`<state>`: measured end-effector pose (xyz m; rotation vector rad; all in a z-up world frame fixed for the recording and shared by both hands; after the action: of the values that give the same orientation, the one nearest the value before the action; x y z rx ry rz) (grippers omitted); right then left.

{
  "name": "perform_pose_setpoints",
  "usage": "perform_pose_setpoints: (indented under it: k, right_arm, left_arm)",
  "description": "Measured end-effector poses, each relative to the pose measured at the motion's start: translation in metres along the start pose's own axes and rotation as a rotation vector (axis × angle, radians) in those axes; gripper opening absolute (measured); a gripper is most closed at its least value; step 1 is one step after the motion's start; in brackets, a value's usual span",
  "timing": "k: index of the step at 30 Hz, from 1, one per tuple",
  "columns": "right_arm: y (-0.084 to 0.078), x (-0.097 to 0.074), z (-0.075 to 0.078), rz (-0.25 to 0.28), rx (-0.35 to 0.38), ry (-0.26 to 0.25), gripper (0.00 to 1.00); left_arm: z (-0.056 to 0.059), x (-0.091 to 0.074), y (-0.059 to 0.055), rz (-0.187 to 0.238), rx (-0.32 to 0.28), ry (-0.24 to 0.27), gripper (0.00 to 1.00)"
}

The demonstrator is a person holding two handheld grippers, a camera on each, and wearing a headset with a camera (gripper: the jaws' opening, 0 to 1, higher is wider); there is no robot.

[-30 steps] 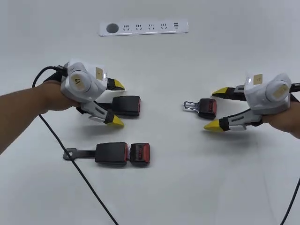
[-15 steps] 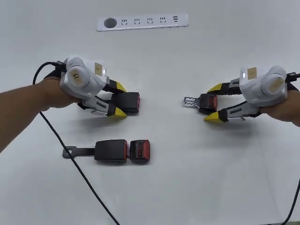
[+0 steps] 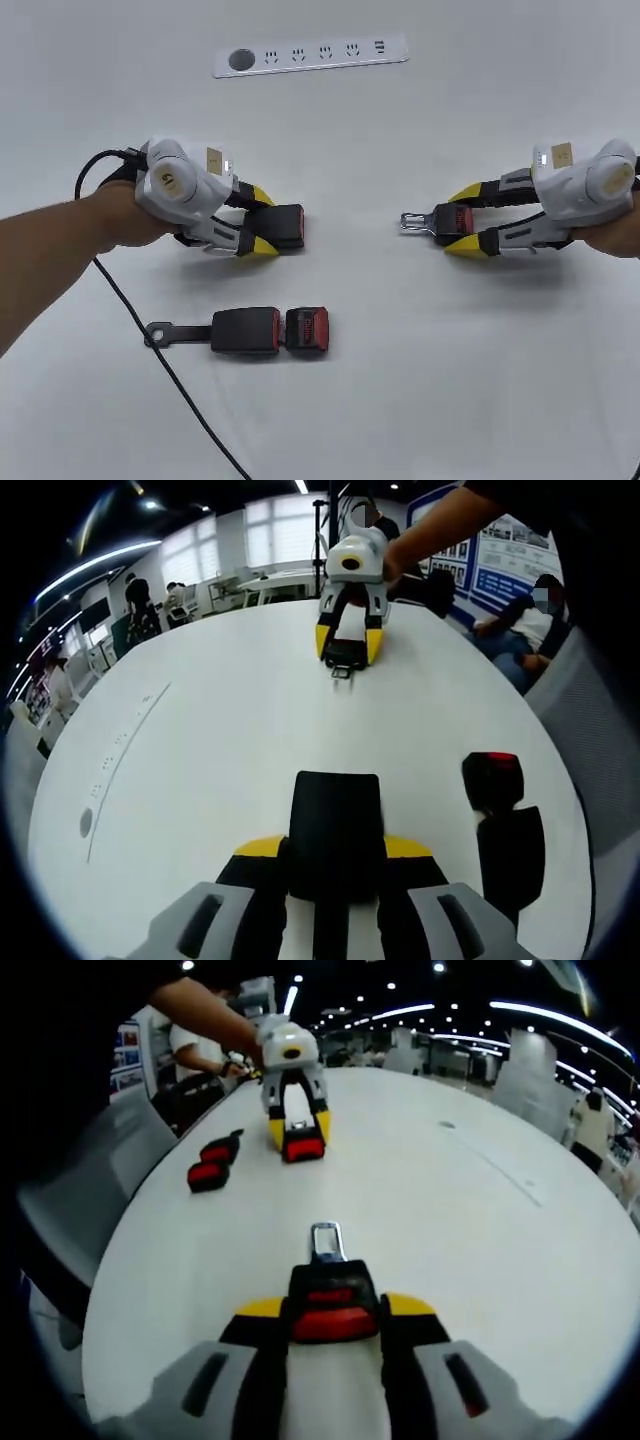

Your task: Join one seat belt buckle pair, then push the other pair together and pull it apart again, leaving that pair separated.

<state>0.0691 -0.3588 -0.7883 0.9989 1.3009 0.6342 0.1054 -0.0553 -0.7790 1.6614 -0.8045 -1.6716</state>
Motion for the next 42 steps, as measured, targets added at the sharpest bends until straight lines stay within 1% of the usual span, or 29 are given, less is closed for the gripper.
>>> perform_pose_setpoints:
  k: [7,17,25,34,42]
  right_arm:
    - [-0.003,0.000,0.000,0.046,0.016,-0.001,0.35]
    - [0.000,0.008,0.000,0.075,0.025,0.004,0.36]
    - [0.009,0.025,-0.005,0.082,0.010,0.027,0.36]
    - [0.018,0.038,-0.006,0.092,0.010,0.040,0.36]
    - [0.029,0.054,-0.008,0.099,-0.002,0.061,0.36]
  left_arm:
    - [0.000,0.001,-0.001,-0.006,-0.007,0.004,0.35]
    - [-0.001,0.002,-0.001,-0.004,-0.012,0.001,0.36]
    - [0.000,0.004,0.000,-0.009,-0.011,-0.004,0.36]
    - [0.000,0.005,0.002,-0.013,-0.006,-0.009,0.36]
    - [0.001,0.006,0.002,-0.016,0.000,-0.019,0.36]
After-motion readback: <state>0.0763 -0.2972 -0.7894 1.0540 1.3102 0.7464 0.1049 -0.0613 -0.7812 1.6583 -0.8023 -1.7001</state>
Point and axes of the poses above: the centre of the closed fingertips' face, and the gripper's own axes: x roughly forward along the fingers, z roughly to its right, y roughly out of its top, the point moved 7 cm from there along -x, roughly backward along the fingers, and after that the axes turned 11 degrees about z, right-handed, at the moved point
